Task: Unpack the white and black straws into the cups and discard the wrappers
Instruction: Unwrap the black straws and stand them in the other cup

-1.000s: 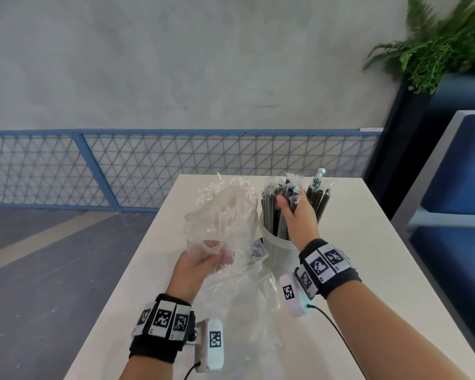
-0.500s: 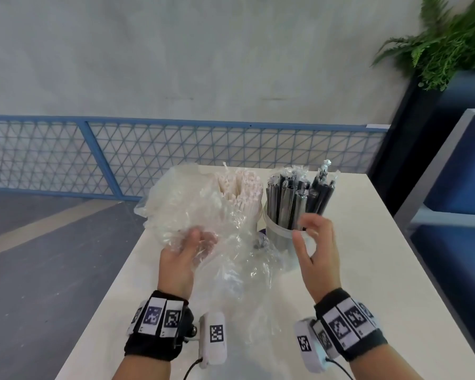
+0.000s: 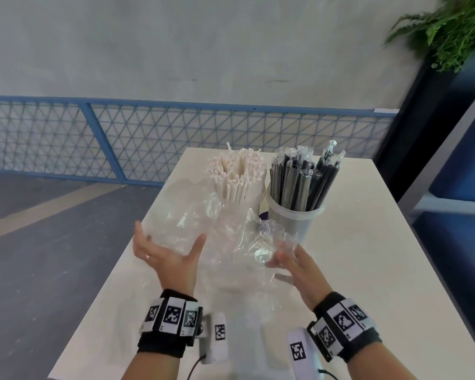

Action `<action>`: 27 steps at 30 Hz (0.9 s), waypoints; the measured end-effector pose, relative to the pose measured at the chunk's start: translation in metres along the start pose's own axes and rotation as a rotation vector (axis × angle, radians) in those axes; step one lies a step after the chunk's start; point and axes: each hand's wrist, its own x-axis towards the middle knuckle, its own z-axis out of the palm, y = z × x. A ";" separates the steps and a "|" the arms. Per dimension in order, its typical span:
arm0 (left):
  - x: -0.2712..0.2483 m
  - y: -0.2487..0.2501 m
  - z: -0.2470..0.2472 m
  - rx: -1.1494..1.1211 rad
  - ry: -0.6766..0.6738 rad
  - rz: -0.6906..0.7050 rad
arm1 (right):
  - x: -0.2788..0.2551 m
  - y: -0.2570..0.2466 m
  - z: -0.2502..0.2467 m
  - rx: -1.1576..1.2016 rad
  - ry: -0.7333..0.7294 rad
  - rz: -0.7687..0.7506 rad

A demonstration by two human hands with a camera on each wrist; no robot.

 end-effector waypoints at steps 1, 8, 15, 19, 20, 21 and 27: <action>0.003 -0.002 -0.006 0.150 -0.027 0.138 | -0.001 0.000 -0.001 0.007 -0.019 0.010; 0.016 0.009 -0.021 0.677 -0.160 0.188 | 0.000 0.004 -0.002 -0.135 -0.127 0.067; 0.026 -0.005 -0.032 0.515 -0.286 0.017 | 0.004 0.008 -0.003 -0.054 -0.012 0.140; 0.037 -0.022 -0.048 0.555 -0.256 -0.094 | 0.018 0.011 -0.014 -0.265 0.229 0.115; 0.037 -0.027 -0.052 0.568 -0.263 -0.119 | 0.022 0.013 -0.016 -0.334 0.232 0.117; 0.036 -0.031 -0.055 0.580 -0.270 -0.143 | 0.025 0.016 -0.017 -0.423 0.238 0.101; 0.021 -0.049 -0.056 0.547 -0.317 -0.234 | 0.018 0.013 0.008 -1.000 0.086 -0.571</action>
